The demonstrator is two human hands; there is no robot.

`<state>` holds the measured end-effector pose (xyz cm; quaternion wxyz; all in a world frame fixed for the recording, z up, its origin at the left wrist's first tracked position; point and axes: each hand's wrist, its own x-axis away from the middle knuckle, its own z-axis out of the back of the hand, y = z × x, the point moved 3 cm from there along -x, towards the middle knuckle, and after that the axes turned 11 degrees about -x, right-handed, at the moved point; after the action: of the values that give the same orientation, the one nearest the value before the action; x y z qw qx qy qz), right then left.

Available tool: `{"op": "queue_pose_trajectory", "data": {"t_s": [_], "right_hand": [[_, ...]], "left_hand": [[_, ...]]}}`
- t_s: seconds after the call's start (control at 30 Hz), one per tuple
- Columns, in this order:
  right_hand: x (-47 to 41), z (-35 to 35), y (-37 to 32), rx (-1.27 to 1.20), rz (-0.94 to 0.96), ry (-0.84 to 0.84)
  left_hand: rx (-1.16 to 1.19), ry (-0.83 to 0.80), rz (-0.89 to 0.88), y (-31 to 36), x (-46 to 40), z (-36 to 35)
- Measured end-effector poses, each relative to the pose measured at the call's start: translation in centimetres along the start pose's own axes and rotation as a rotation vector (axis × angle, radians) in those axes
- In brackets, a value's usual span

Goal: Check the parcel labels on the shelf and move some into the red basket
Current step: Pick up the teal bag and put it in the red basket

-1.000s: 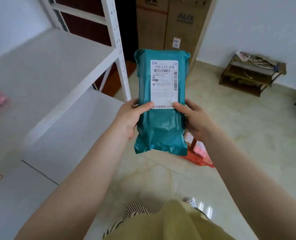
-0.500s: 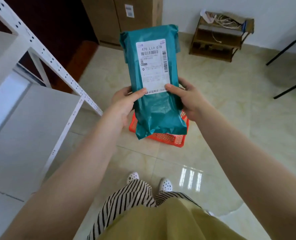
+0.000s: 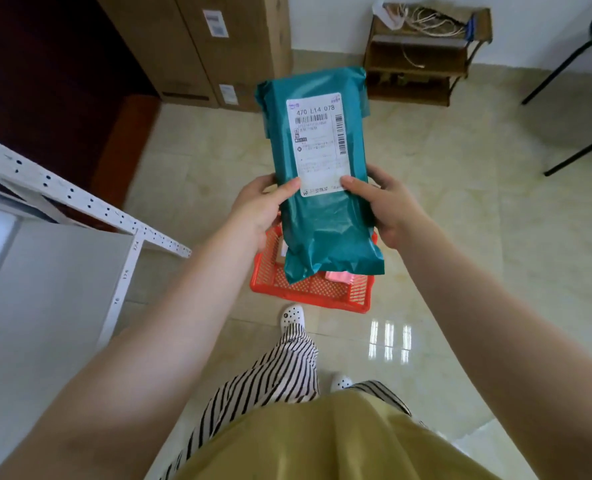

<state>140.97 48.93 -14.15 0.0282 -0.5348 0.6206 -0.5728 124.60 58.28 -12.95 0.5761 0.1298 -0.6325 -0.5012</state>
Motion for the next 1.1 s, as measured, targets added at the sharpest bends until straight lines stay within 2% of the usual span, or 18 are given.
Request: {"op": "queue_pose_trajectory", "data": {"t_s": [0.07, 0.17, 0.23, 0.3, 0.43, 0.63, 0.77, 0.9, 1.03, 1.1], "right_hand": [[-1.9, -0.5, 0.0, 0.067, 0.022, 0.071], [-4.6, 0.4, 1.2, 0.196, -0.001, 0.287], [-6.0, 1.3, 2.7, 0.149, -0.077, 0.413], [-7.0, 1.9, 4.8, 0.061, -0.198, 0.467], [-9.0, 1.1, 8.2, -0.149, -0.356, 0.315], [-13.5, 0.4, 11.2, -0.429, -0.308, 0.251], [-16.2, 2.4, 13.9, -0.42, -0.288, 0.267], [-17.4, 4.7, 16.7, -0.489, -0.251, 0.264], [-18.5, 6.5, 20.2, -0.478, -0.211, 0.362], [-19.0, 7.2, 21.4, -0.509, -0.227, 0.396]], "left_hand": [[-0.003, 0.018, 0.015, 0.3, -2.5, 0.1], [0.005, 0.077, 0.03, 0.4, -6.2, 0.3], [0.039, 0.133, 0.054, 0.2, -8.6, 0.4], [0.079, 0.172, 0.078, -0.3, -10.4, 0.2], [0.162, 0.162, 0.142, -2.4, -13.4, -1.0], [0.144, 0.078, 0.244, -7.4, -15.7, -4.2], [0.221, -0.009, 0.297, -10.4, -17.1, -6.2], [0.194, -0.084, 0.393, -13.3, -19.1, -7.6], [0.002, -0.19, 0.585, -16.9, -20.2, -10.1], [0.089, -0.24, 0.668, -19.0, -20.5, -11.9]]}}
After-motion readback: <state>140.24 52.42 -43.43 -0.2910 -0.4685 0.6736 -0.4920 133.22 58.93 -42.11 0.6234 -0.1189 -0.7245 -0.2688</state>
